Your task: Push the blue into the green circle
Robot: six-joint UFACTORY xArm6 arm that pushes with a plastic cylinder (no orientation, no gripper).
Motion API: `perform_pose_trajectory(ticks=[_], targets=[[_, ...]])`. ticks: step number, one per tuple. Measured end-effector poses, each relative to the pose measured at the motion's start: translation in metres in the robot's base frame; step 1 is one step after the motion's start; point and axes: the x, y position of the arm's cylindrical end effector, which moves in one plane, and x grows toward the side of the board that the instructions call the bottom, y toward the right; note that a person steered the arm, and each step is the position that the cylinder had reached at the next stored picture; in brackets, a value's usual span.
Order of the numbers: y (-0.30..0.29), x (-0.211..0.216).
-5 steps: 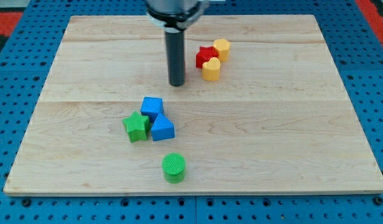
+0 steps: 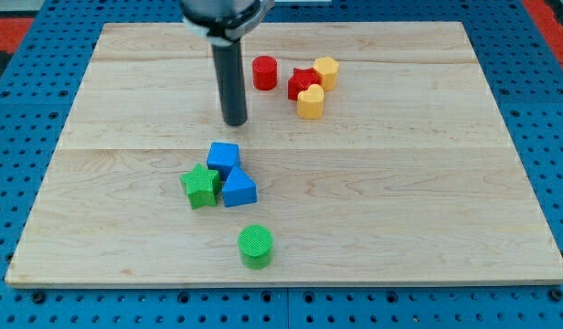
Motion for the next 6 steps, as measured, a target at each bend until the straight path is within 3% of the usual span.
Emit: perform_pose_trajectory(ticks=[2, 5, 6], targets=[[-0.020, 0.068], [-0.011, 0.108], [-0.039, 0.072]])
